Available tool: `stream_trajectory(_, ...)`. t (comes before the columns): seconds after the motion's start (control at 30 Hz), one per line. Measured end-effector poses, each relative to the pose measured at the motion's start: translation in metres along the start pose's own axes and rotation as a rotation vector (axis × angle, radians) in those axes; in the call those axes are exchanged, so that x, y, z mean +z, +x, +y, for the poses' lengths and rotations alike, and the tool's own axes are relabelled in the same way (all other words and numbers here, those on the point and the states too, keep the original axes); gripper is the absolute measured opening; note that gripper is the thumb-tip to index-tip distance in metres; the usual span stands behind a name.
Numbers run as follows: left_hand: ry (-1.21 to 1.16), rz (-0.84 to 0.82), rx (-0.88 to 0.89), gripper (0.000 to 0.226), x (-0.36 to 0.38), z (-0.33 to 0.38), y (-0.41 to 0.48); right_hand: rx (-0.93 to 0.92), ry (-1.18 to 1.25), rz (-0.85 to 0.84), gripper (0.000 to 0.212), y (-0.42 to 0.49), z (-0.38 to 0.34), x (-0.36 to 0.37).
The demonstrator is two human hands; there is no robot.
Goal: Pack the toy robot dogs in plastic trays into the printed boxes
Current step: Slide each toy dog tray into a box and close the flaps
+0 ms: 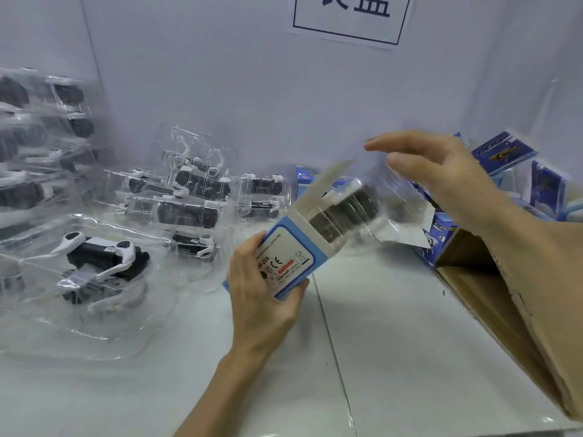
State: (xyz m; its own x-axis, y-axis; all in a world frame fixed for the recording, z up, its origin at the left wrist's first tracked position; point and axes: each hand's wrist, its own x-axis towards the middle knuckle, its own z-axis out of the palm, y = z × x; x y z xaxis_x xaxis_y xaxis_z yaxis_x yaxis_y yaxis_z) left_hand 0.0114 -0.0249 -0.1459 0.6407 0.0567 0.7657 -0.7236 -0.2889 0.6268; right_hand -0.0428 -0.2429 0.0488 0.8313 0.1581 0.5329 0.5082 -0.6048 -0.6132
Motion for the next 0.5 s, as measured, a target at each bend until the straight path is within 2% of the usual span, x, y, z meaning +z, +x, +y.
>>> stream_trajectory(0.03, -0.069, 0.000, -0.041, 0.084, 0.000, 0.000, 0.000, -0.043, 0.012, 0.083, 0.026, -0.002, 0.003, 0.007)
stream_trajectory(0.17, -0.209, -0.043, -0.133, 0.081, -0.001, 0.002, 0.000, -0.150, -0.065, 0.228, 0.025, -0.006, 0.006, 0.037)
stream_trajectory(0.3, -0.245, -0.066, -0.159, 0.078, -0.002, 0.004, 0.000, -0.135, -0.124, 0.371, 0.025, 0.001, 0.006, 0.057)
stream_trajectory(0.37, -0.266, -0.067, -0.173, 0.077, -0.002, 0.005, 0.000, -0.084, -0.183, 0.319, 0.026, 0.005, 0.010, 0.068)
stream_trajectory(0.5, -0.319, -0.042, -0.232, 0.076, -0.002, 0.004, 0.004, 0.110, -0.477, -0.022, 0.030, 0.010, 0.026, 0.104)
